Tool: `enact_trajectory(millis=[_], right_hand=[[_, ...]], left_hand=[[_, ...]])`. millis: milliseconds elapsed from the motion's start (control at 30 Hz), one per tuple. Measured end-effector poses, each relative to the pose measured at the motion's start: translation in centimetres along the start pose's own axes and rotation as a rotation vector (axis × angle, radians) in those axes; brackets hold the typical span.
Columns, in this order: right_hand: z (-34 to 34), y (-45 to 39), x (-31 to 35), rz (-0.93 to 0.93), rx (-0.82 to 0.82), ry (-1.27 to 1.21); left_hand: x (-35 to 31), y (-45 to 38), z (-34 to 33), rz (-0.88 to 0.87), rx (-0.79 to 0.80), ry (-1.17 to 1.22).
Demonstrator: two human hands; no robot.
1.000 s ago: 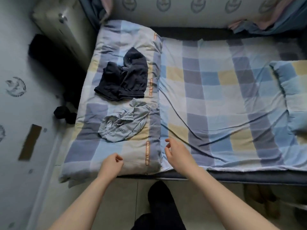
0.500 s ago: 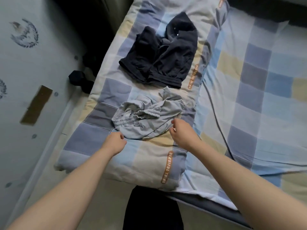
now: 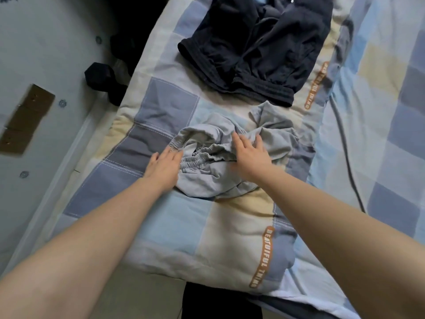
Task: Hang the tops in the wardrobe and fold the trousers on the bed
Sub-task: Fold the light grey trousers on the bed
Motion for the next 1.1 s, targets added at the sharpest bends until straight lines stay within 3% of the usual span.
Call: enact_trajectory(millis=[133,267,433,533,633,733,833,967,1100], right_hand=[[-0.4,0.2,-0.8,-0.034,-0.067,0.12],[-2.2,4.0,-1.6,-0.021,0.003,0.017],[-2.0,12.7,-4.0,-0.094,-0.007,-0.206],[0.2,18.3,-3.8,-0.121,-0.076,-0.386],[2.9,23.0,-2.6,-0.125,-0.201,-0.545],[6.5,27.8,-0.9,-0.125,-0.287,-0.617],[9.5,31.8,1.2,-0.124,-0.348,-0.683],[12.4,36.3,5.2,-0.084,-0.391,-0.712],[13.9,40.1,9.5,-0.028,-0.447,-0.743]], left_hand=[[0.0,0.8,-0.2,0.01,-0.009,0.036],[0.6,4.0,-1.1,0.101,0.156,0.271],[0.9,9.6,1.2,0.092,0.145,0.237],[0.8,13.5,4.1,0.088,0.057,0.284],[0.5,17.3,7.7,0.069,-0.144,0.359],[1.4,21.5,11.8,0.192,-0.304,0.46],[1.7,24.1,12.1,0.339,-0.122,0.759],[-1.7,28.6,11.3,0.512,0.302,1.539],[-5.7,32.6,12.7,0.507,0.556,1.786]])
Point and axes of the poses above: each hand's wrist, its own y-axis away from the middle knuckle, its own z-axis out of the back of the hand, x = y × z, the point moved 9 cm from there along -y, towards the middle knuckle, and after that the axes turned 7 degrees about z, right-handed, at the moved point
